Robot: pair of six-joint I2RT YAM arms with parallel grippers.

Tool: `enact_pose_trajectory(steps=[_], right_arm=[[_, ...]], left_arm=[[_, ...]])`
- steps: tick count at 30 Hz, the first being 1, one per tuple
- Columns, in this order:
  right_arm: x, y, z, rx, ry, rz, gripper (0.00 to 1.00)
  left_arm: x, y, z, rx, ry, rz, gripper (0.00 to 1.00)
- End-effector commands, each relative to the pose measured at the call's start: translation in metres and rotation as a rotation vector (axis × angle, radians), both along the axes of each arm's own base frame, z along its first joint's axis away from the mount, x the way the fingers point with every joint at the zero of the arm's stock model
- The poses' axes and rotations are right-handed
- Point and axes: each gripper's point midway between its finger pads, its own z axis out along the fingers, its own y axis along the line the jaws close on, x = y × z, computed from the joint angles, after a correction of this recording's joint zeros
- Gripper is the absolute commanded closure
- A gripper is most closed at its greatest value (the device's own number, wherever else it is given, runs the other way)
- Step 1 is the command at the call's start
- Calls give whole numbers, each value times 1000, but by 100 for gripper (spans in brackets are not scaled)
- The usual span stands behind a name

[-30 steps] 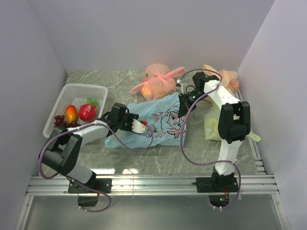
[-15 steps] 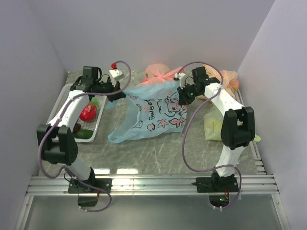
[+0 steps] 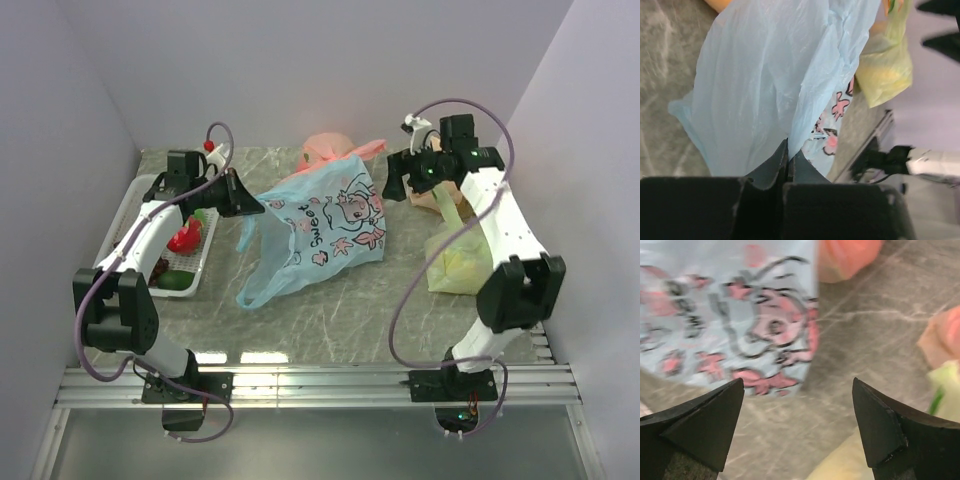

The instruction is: Place the fake fruits into the plastic bag and tie a complex knot

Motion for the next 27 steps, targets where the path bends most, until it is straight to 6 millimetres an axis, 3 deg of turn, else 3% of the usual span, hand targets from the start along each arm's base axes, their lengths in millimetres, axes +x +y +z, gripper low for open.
enact_pose_trajectory(steps=[1,3,4,10,18,21,22,25,27], right_arm=[[-28,48,53,154,-90,52,5],[-34,72,54,150,-109,85,4],[-45,99,52,149,-107,138,4],[-61,169,39,159,-77,147,2],[-63,209,-2,113,-90,59,1],[-51,221,-13,114,-110,-15,1],[-44,225,-29,92,-89,-41,1],[-25,234,-48,71,-61,-113,1],[-19,238,-46,74,-67,-115,0]], left_arm=[[8,-7,12,-116,164,129,100],[7,-11,12,-144,202,135,100],[9,-12,12,-151,215,144,100],[16,-23,27,-231,253,136,100],[16,-31,37,-307,264,115,100],[14,-34,37,-339,284,108,100],[13,-35,37,-352,303,110,100],[8,-36,37,-373,322,101,100],[4,-38,37,-382,338,81,100]])
